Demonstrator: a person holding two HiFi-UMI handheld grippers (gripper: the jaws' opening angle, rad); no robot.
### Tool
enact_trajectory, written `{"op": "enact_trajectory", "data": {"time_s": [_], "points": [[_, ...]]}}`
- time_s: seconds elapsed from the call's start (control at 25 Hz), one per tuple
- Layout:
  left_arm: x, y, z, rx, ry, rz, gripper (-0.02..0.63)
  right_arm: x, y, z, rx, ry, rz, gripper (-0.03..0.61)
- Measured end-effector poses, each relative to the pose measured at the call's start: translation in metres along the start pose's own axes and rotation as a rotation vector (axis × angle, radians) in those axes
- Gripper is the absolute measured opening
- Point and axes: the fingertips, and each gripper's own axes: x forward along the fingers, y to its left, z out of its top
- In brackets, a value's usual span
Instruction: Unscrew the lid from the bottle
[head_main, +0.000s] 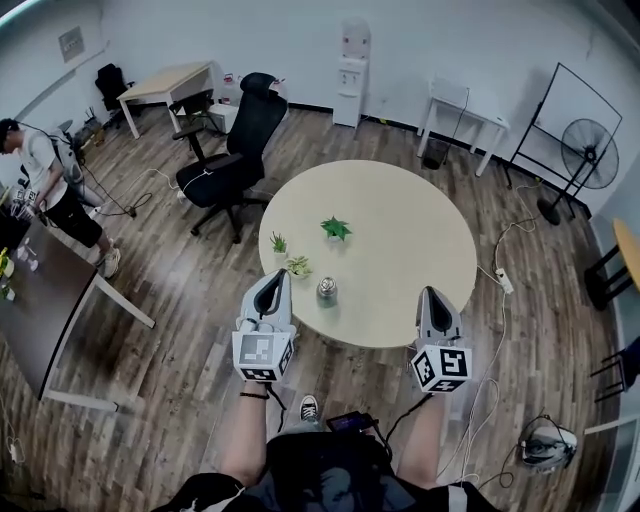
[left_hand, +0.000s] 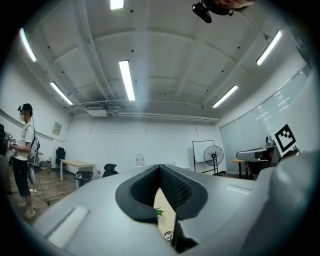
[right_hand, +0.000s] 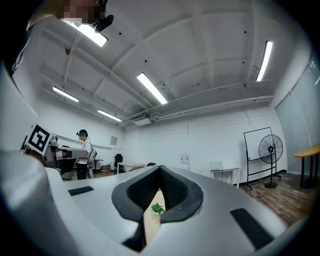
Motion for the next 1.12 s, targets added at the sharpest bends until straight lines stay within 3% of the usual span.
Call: {"op": "enact_trajectory", "data": {"time_s": [0.16,0.88,1.0,1.12], "points": [[0.041,0.011,0.015,0.032,-0.032,-0.019,0.002,0.037,-0.004,0.003,0.007,0.003,-0.007,0.003],[0.123,-0.003,-0.025,0.030,0.023,-0.002,0.007,0.097,-0.057,-0.023,0.033,0.070,0.014,0.003],[0.129,-0.009,-0.031,0.031,0.019,-0.030,0.129,0.099,-0.059,-0.029,0.035,0.077,0.021,0.003],[0.137,-0.011,-0.036,-0.003,-0.010,-0.055,0.297,0.103,-0.062,-0.034,0.040,0.090,0.026,0.003]]}}
